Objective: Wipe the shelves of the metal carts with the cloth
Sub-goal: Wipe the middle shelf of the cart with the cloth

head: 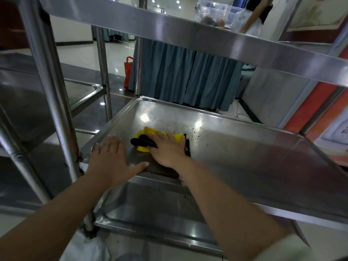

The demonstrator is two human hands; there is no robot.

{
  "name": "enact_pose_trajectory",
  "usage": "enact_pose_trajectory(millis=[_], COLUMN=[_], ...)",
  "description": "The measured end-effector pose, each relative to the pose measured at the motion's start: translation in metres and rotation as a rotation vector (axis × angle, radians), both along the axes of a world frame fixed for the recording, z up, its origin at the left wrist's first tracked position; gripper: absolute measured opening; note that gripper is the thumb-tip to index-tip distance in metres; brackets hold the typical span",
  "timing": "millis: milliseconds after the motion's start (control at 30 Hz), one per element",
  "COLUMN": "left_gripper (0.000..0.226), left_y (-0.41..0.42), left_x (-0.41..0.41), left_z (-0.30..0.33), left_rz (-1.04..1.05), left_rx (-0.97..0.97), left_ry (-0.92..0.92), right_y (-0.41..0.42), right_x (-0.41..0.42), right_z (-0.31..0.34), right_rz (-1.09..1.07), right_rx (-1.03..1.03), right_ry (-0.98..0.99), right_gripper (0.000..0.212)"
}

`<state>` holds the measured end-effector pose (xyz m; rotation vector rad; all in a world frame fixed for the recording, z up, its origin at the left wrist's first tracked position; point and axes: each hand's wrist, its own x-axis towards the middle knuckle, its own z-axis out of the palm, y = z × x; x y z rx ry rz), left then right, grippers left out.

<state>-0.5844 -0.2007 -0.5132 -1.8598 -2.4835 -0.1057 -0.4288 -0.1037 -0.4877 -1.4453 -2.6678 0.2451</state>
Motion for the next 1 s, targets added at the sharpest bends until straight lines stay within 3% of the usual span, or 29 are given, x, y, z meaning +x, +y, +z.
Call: enact_pose_trajectory(millis=[133, 267, 700, 867, 1000], left_gripper=[0.141, 0.144, 0.090, 0.076, 0.078], left_y=[-0.002, -0.002, -0.012, -0.007, -0.002], left_x=[0.004, -0.001, 0.007, 0.016, 0.026], left_z=[-0.001, -0.004, 0.000, 0.001, 0.003], left_rz=[0.060, 0.051, -0.084, -0.129, -0.136], left_rx=[-0.007, 0.009, 0.056, 0.039, 0.019], left_ry=[0.011, 0.024, 0.046, 0.016, 0.001], right_y=[0.006, 0.002, 0.002, 0.001, -0.012], right_x=[-0.055, -0.042, 0.204, 0.164, 0.089], right_z=[0.008, 0.001, -0.008, -0.001, -0.003], right_rz=[0.058, 0.071, -0.367, -0.382, -0.108], right_rx=[-0.061, -0.011, 0.106, 0.044, 0.062], right_ry=[-0.003, -0.001, 0.030, 0.014, 0.003], right_gripper=[0.054, 0.054, 0.052, 0.053, 0.055])
